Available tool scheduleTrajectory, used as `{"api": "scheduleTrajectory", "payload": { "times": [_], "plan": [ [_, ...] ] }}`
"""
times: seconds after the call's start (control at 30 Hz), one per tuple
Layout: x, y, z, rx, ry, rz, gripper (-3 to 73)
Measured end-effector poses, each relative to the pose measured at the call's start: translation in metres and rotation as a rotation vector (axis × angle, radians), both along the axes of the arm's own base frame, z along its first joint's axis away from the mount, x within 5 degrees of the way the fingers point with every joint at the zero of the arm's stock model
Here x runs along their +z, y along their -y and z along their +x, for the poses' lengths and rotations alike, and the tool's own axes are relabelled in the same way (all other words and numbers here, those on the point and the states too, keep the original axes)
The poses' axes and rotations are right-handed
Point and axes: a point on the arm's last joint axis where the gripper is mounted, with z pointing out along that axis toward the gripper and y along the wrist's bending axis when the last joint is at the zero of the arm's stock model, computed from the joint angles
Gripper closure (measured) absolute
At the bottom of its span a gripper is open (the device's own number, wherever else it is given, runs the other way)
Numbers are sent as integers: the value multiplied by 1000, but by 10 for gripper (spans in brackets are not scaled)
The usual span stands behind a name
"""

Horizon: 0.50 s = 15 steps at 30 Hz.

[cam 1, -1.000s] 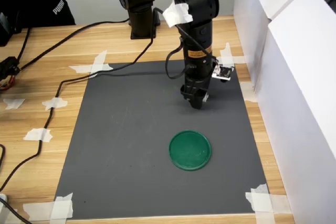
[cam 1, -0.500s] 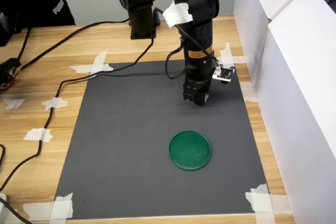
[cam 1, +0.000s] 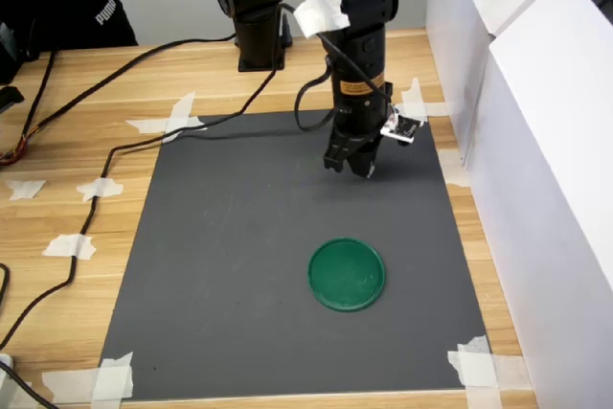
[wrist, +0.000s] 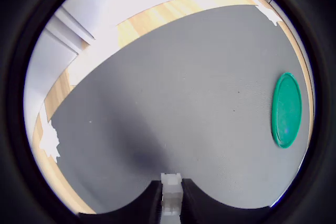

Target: Grasp a white terminal and put it on the green lid.

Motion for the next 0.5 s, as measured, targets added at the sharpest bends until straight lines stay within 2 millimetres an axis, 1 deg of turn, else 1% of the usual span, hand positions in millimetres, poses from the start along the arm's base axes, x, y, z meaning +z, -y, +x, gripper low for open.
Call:
{"api": "scheduleTrajectory", "payload": {
  "times": [0.1,0.23,0.4,0.5],
  "plan": [
    [17,0,0,-6,-2,1,611],
    [47,-3,6,-7,3,4,611],
    [90,-6,22,-15,113,5,611],
    [108,0,35,-48,177,9,611]
  ]
}}
